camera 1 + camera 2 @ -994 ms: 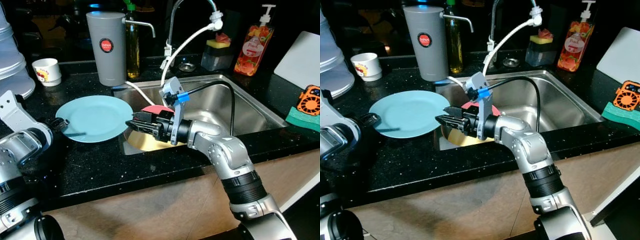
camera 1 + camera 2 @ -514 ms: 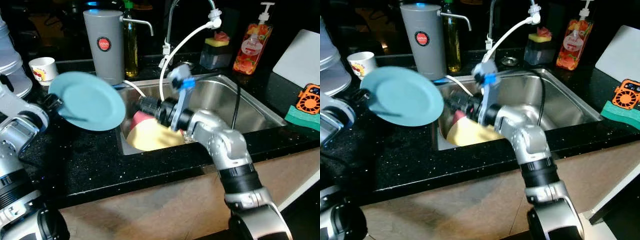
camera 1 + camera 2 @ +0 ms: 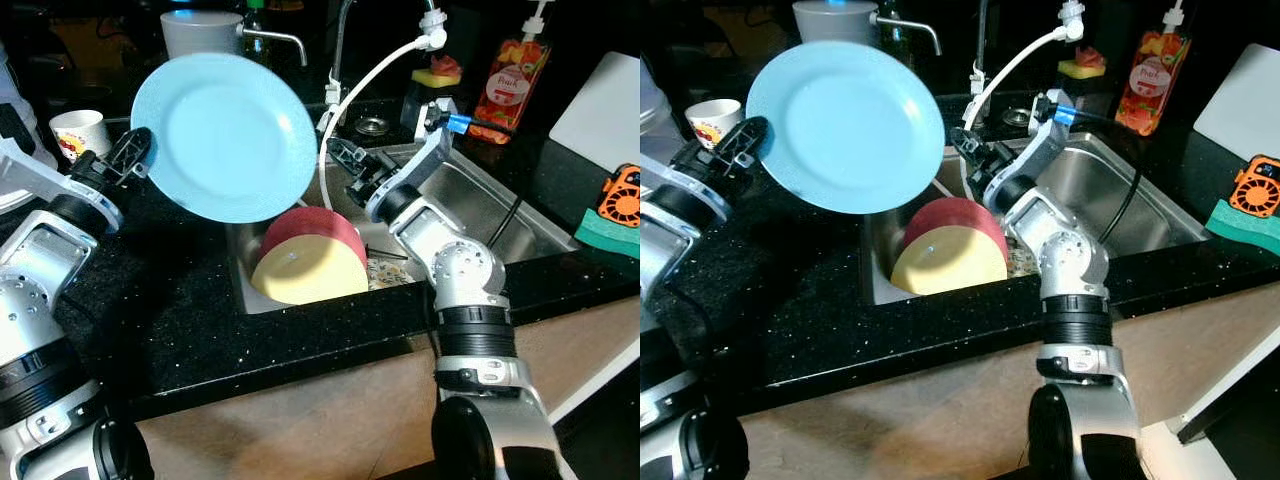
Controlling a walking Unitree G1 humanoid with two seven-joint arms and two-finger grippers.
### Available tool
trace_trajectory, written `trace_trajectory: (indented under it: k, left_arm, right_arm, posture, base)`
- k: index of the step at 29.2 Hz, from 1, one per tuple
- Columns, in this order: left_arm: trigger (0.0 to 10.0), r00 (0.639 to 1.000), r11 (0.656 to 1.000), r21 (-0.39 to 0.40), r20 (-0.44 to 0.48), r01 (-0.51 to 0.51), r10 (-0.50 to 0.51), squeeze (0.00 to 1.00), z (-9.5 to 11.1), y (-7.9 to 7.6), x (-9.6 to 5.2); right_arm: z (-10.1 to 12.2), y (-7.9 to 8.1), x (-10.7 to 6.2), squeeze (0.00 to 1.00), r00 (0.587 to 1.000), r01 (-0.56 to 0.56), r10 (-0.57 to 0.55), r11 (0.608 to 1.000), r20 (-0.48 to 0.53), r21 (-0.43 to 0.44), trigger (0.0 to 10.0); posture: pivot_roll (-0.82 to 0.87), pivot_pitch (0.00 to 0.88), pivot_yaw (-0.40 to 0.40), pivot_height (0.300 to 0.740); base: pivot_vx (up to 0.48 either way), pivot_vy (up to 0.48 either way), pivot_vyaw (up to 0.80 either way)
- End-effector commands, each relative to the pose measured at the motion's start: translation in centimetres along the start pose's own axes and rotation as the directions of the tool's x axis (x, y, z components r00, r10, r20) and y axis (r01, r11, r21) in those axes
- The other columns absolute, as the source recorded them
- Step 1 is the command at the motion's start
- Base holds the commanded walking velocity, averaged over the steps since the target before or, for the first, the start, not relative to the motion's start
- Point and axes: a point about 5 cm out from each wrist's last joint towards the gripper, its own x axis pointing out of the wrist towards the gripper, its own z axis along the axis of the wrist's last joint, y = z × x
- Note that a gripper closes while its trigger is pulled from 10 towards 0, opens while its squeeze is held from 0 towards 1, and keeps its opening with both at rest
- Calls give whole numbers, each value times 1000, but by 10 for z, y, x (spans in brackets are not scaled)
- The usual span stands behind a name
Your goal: Kitchen organization
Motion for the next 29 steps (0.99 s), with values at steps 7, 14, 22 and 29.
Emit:
trace_trajectory:
  k: [7, 14, 22, 29]
  left_arm:
    - [0, 987, 988, 4, -57, 152, -152, 0, -1, -17, -6]
    - [0, 982, 985, -9, -84, 171, -171, 0, -7, -18, -7]
    - [0, 983, 988, 9, -98, 156, -155, 0, -9, -15, -8]
    - [0, 985, 989, 9, -97, 146, -145, 0, -9, -12, -8]
  right_arm:
    - [-3, 10, 3, 0, 997, -63, 69, 987, -35, 146, 10000]
    - [-6, 18, 2, 0, 991, -110, 120, 981, -56, 158, 10000]
    - [-3, 22, 1, 0, 988, -138, 149, 968, -37, 208, 0]
    - [-1, 24, -1, 0, 984, -164, 175, 960, -28, 228, 0]
  posture:
    - [49, 109, 19, 740]
    - [49, 109, 20, 740]
    - [46, 109, 21, 740]
    - [45, 99, 22, 740]
  base:
    - [0, 0, 0]
    - [0, 0, 0]
    - [0, 0, 0]
    - [0, 0, 0]
